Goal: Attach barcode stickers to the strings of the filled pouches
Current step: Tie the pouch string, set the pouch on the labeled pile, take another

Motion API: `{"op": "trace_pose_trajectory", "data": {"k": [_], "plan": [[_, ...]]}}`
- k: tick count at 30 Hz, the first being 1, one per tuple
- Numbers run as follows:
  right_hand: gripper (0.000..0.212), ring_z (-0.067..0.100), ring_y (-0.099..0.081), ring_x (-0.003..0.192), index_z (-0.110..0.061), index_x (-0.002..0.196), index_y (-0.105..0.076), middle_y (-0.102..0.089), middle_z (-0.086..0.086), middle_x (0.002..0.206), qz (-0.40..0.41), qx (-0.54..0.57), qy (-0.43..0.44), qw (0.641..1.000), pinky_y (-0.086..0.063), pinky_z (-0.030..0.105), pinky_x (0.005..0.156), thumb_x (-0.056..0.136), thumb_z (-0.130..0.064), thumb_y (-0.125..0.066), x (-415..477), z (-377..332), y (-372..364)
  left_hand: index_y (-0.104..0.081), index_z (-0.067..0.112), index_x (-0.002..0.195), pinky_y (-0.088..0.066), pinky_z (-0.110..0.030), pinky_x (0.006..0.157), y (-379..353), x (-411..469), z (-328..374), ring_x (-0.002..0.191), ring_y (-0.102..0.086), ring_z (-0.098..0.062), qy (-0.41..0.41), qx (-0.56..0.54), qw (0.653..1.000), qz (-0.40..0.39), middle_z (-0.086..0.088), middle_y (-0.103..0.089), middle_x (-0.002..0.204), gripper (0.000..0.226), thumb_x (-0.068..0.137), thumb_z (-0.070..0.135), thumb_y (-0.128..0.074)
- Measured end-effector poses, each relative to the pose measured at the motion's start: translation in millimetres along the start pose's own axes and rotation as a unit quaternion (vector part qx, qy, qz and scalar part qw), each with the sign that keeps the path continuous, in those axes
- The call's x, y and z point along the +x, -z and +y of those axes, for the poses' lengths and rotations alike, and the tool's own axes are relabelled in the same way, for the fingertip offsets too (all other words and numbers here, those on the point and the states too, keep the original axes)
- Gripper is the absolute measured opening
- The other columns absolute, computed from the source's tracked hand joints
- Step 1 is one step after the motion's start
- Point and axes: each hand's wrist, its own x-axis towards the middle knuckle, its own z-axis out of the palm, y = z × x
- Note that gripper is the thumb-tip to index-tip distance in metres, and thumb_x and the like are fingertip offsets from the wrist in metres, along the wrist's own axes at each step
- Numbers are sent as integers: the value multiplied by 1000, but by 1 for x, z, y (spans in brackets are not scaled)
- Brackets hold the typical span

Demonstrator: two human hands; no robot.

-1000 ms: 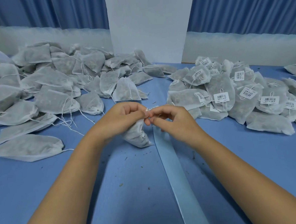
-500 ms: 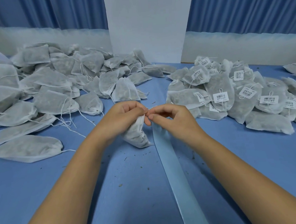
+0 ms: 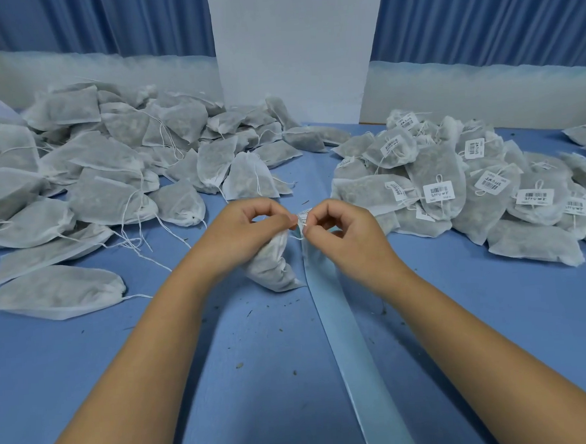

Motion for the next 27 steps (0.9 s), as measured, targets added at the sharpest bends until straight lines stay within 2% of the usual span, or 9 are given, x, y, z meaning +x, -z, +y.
{"op": "trace_pose_trajectory", "data": {"k": [4, 7, 10, 13, 17, 19, 21, 23, 27], "plan": [[21, 6, -56, 68, -15, 80, -57, -62, -6, 80, 8, 26, 15, 1000, -45, 17, 63, 82, -2, -73, -1, -1, -2, -71, 25, 69, -44, -16, 72, 1, 0, 0, 70, -58, 1, 9, 29, 1000, -3, 10, -69, 77, 21, 90, 25, -70], [24, 7, -57, 68, -19, 89, -58, -63, -6, 81, 5, 29, 26, 999, -45, 16, 61, 81, -4, -76, -1, 1, -2, -72, 27, 67, -44, -20, 74, 1, 1, -1, 71, -58, -1, 12, 43, 999, -8, 9, -70, 78, 22, 89, 28, -69], [19, 7, -58, 68, -21, 94, -68, -64, -7, 78, 2, -36, 53, 998, -44, 14, 63, 84, -5, -72, -1, 5, -3, -72, 30, 68, -42, -18, 71, 1, 2, -3, 67, -58, 5, 17, 69, 998, 1, 18, -70, 73, 23, 90, 29, -68], [18, 10, -59, 72, -22, 94, -74, -66, -3, 82, 13, -116, 85, 990, -45, 11, 66, 86, -6, -70, -1, 6, -3, -73, 31, 67, -43, -20, 71, 3, 4, -5, 68, -58, 3, 16, 90, 996, 6, 17, -72, 74, 24, 90, 29, -68], [12, 12, -59, 78, -13, 95, -76, -65, 2, 87, 1, -169, 103, 980, -46, 15, 71, 89, -7, -66, 0, 7, -1, -76, 27, 73, -42, -20, 72, 6, 3, -6, 71, -58, 4, 21, 101, 995, -7, 14, -73, 78, 19, 90, 30, -68], [11, 11, -59, 80, -10, 94, -74, -65, 5, 90, -21, -164, 84, 983, -45, 15, 72, 91, -7, -64, 0, 5, 1, -77, 22, 78, -43, -22, 75, 6, 3, -5, 77, -58, -1, 17, 104, 994, -12, 8, -74, 84, 17, 90, 31, -68], [11, 8, -58, 78, -8, 92, -71, -66, 3, 92, -46, -131, 40, 990, -42, 15, 71, 93, -6, -60, 0, 3, 1, -77, 18, 80, -42, -23, 74, 6, 2, -5, 74, -56, -4, 15, 101, 995, -21, 2, -73, 81, 19, 90, 32, -68], [14, 4, -57, 74, -11, 88, -67, -66, -4, 88, -67, -74, -17, 995, -44, 18, 70, 95, -5, -55, 0, 0, 0, -76, 16, 81, -40, -19, 66, 7, 1, -5, 66, -52, -3, 15, 97, 995, -27, 6, -67, 71, 21, 90, 34, -68], [21, 5, -57, 68, -13, 81, -63, -61, -3, 80, -81, 22, -83, 993, -48, 21, 61, 96, -4, -51, 1, -4, -1, -72, 14, 83, -27, -10, 45, 8, 0, -5, 44, -35, -2, -5, 90, 995, -33, 18, -48, 48, 22, 91, 34, -69]]}}
